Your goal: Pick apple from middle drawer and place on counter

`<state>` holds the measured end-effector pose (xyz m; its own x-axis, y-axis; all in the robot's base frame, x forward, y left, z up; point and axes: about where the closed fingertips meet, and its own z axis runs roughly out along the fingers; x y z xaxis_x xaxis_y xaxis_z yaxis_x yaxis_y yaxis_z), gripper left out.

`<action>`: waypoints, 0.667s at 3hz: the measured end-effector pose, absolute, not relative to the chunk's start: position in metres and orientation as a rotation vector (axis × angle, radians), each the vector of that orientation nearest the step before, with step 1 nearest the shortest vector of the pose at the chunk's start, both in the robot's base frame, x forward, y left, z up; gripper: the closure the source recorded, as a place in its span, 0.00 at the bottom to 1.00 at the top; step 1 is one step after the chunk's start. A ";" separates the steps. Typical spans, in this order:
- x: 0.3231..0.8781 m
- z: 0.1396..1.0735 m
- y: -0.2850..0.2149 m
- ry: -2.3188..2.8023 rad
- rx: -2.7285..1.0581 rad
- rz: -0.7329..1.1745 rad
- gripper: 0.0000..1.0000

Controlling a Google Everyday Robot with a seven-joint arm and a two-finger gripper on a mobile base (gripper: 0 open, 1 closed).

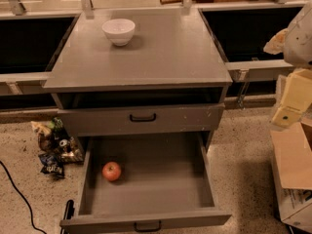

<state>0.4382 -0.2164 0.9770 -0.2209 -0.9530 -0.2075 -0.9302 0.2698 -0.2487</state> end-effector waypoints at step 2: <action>0.447 0.945 -0.201 2.183 -1.720 0.024 0.00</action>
Offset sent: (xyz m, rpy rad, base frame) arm 0.0225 0.0399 -0.0937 0.2436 0.0827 0.0924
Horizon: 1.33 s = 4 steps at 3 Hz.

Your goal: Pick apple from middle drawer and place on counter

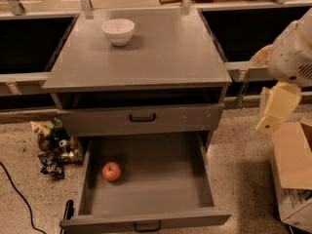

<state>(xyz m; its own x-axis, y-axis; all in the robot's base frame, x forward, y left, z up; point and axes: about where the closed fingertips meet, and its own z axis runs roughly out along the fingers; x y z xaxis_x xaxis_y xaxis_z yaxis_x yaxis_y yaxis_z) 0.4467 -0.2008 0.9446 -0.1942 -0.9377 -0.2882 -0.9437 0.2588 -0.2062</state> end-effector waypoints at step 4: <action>0.465 0.817 -0.126 2.088 -1.654 0.322 0.00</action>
Offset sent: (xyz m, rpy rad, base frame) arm 0.0148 0.0916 -0.1634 0.3470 0.0745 0.0463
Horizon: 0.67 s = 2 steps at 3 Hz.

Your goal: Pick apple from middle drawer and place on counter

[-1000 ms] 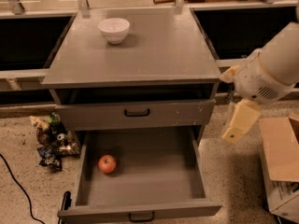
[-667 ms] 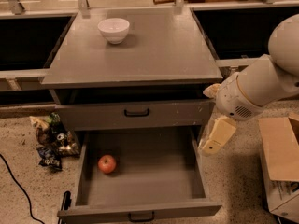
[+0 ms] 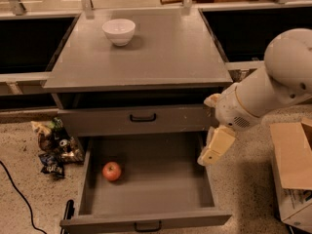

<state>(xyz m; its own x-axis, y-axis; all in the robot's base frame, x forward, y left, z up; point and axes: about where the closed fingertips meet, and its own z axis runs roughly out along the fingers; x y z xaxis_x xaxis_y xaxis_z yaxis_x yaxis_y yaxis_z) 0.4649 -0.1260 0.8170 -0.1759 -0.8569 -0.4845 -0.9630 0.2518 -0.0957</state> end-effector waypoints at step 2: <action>0.490 0.716 -0.081 2.013 -1.598 0.423 0.00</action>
Offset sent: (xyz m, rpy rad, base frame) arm 0.0514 0.0721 -0.1674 0.2096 -0.0580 -0.0017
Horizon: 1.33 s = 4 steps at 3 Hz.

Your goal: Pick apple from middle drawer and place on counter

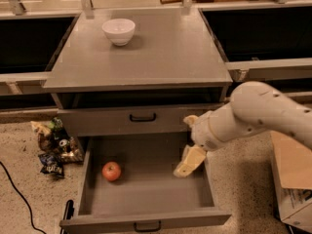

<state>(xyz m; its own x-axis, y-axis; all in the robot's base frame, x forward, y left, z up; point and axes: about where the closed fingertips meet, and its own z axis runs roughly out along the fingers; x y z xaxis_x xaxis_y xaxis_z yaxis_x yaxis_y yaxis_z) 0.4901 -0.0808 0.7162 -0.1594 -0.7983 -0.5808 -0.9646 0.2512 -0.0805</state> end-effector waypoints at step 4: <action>0.513 0.618 -0.044 2.005 -1.507 0.525 0.00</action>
Offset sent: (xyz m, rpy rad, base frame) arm 0.0165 0.0201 -0.0436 0.0673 0.0003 -0.0169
